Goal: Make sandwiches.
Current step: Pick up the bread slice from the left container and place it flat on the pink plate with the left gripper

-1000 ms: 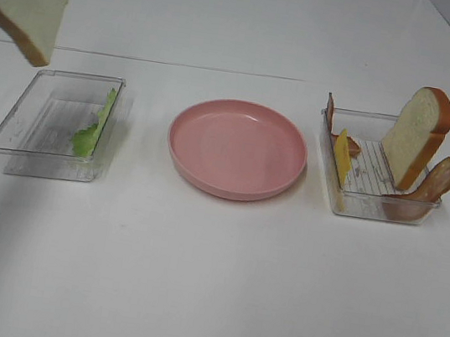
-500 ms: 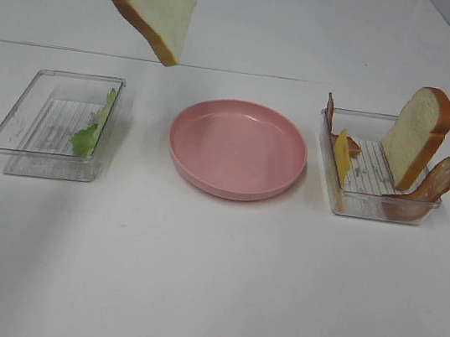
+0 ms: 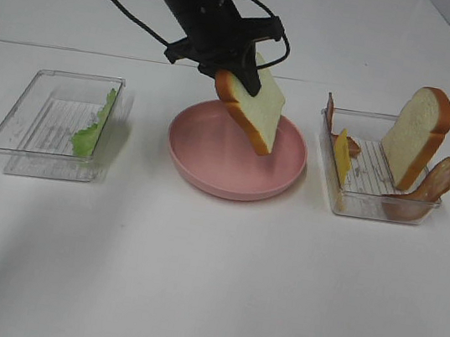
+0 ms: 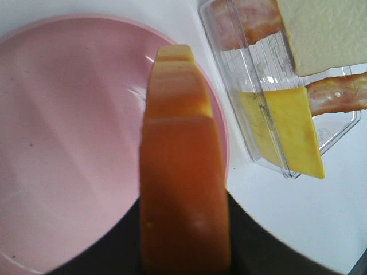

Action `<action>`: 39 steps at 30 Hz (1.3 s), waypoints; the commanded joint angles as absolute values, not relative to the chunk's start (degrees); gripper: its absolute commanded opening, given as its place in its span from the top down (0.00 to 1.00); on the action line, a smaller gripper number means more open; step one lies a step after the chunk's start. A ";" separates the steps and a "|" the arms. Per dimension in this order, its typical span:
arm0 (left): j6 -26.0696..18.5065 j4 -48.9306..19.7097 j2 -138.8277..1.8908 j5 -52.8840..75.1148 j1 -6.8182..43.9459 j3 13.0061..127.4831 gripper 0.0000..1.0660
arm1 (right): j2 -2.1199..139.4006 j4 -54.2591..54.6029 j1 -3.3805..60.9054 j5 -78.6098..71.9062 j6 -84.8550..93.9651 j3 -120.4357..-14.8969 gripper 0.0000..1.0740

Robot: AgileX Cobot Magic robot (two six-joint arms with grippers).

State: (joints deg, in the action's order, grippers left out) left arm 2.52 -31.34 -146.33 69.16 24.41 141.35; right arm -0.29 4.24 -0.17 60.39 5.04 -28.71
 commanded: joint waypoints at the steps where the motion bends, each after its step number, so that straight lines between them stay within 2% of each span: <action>1: 4.70 -31.68 -147.48 68.30 25.27 141.92 1.00 | -1.15 4.18 -0.29 60.22 5.10 -28.71 0.19; 4: 6.76 -31.28 -148.63 67.38 25.73 141.92 1.00 | -1.15 4.18 -0.29 60.22 5.10 -28.71 0.19; 11: 8.42 -31.28 -150.97 68.07 25.78 141.92 1.00 | -1.15 4.18 -0.29 60.22 5.10 -28.71 0.19; 23: 8.42 -31.74 -153.67 68.58 25.78 141.92 1.00 | -1.15 4.18 -0.29 60.22 5.10 -28.71 0.19; 25: 8.42 -31.23 -153.67 68.70 25.78 141.92 0.97 | -1.15 4.18 -0.29 60.22 5.10 -28.71 0.19; 26: 8.42 -30.14 -153.67 68.70 25.78 141.92 0.94 | -1.15 4.18 -0.29 60.22 5.10 -28.71 0.19; 27: 8.48 -29.39 -153.55 68.70 25.78 141.92 0.83 | -1.15 4.18 -0.29 60.22 5.10 -28.71 0.19; 28: 8.48 -29.39 -153.55 68.70 25.78 141.92 0.83 | -1.15 4.18 -0.29 60.22 5.10 -28.71 0.19; 29: 8.54 -27.96 -153.38 68.81 25.78 141.92 0.66 | -1.15 4.18 -0.29 60.22 5.10 -28.71 0.19; 30: 8.54 -27.67 -153.27 68.87 25.78 141.98 0.56 | -1.15 4.18 -0.29 60.22 5.10 -28.71 0.19; 31: 8.54 -27.67 -153.27 68.87 25.78 141.98 0.56 | -1.15 4.18 -0.29 60.22 5.10 -28.71 0.19; 32: 8.54 -27.44 -153.04 68.98 25.78 142.15 0.45 | -1.15 4.18 -0.29 60.22 5.10 -28.71 0.19; 33: 8.54 -27.10 -152.75 69.27 25.78 142.78 0.27 | -1.15 4.18 -0.29 60.22 5.10 -28.71 0.19; 34: 8.54 -27.10 -152.75 69.27 25.78 142.78 0.27 | -1.15 4.18 -0.29 60.22 5.10 -28.71 0.19; 35: 8.54 -26.41 -152.52 69.73 25.78 143.41 0.14 | -1.15 4.18 -0.29 60.22 5.10 -28.71 0.19; 36: 8.54 -25.61 -152.35 70.53 25.78 143.93 0.09 | -1.15 4.18 -0.29 60.22 5.10 -28.71 0.19; 39: 8.54 -23.26 -152.35 72.77 25.78 145.30 0.04 | -1.15 4.18 -0.29 60.22 5.10 -28.71 0.19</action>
State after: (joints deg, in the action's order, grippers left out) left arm 8.31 -24.01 -152.75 69.50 25.38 144.96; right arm -0.29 4.24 -0.17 60.39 5.04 -28.71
